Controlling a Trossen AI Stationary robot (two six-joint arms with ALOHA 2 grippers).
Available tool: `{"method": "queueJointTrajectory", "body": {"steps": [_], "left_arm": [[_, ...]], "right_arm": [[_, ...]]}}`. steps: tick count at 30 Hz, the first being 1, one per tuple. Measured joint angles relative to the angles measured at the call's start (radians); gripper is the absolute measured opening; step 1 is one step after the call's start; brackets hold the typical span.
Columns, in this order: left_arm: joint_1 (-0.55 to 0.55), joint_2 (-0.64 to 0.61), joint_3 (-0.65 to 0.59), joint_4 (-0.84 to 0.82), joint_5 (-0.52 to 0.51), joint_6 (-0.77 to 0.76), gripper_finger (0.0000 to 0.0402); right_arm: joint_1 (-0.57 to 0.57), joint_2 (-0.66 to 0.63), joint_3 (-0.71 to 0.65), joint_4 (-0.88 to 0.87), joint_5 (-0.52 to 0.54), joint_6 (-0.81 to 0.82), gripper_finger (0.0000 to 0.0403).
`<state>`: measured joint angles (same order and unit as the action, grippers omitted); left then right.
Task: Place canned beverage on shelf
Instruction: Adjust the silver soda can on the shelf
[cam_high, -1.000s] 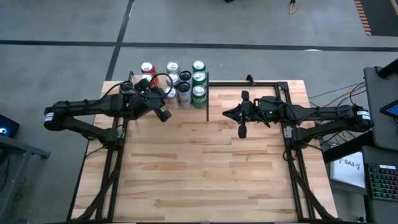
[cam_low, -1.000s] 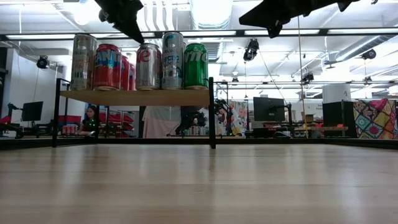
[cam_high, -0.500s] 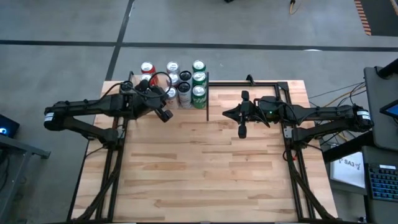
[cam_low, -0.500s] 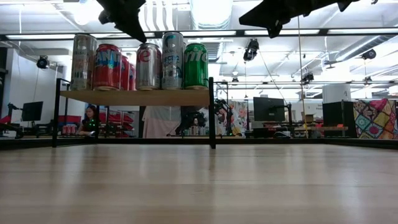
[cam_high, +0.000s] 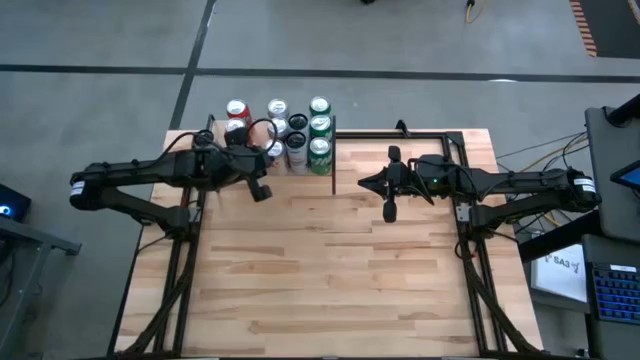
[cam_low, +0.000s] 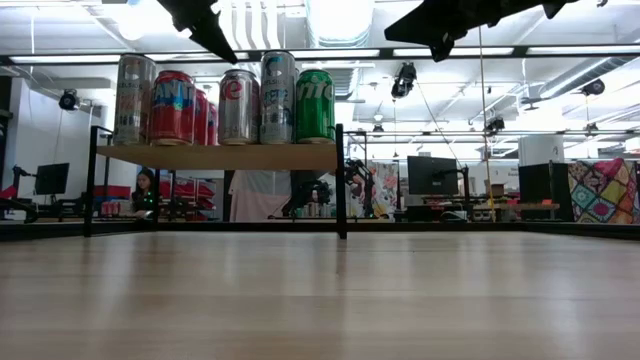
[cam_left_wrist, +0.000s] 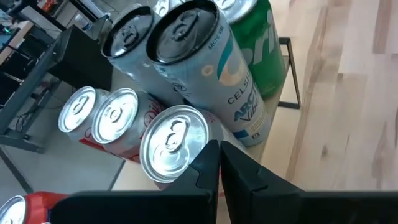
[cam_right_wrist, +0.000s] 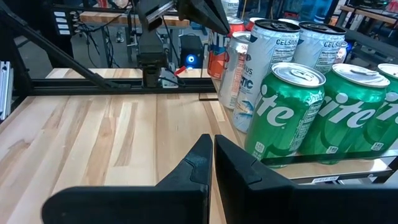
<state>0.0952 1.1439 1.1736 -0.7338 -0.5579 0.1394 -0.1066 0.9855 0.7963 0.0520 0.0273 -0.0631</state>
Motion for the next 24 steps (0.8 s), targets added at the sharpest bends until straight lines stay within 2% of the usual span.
{"method": "queueJointTrajectory", "body": {"steps": [13,18,24], "left_arm": [[-0.001,0.047,-0.002,0.027,-0.033,-0.018,0.0],[-0.002,0.027,0.042,-0.029,-0.04,-0.018,0.0],[0.002,0.023,0.069,-0.105,-0.113,-0.028,0.0]], "right_arm": [[0.0,0.0,0.0,-0.004,0.0,0.001,0.0009],[0.0,0.0,0.0,-0.005,0.0,0.0,0.0009],[0.0,0.0,0.0,-0.019,0.0,0.003,0.0009]]}}
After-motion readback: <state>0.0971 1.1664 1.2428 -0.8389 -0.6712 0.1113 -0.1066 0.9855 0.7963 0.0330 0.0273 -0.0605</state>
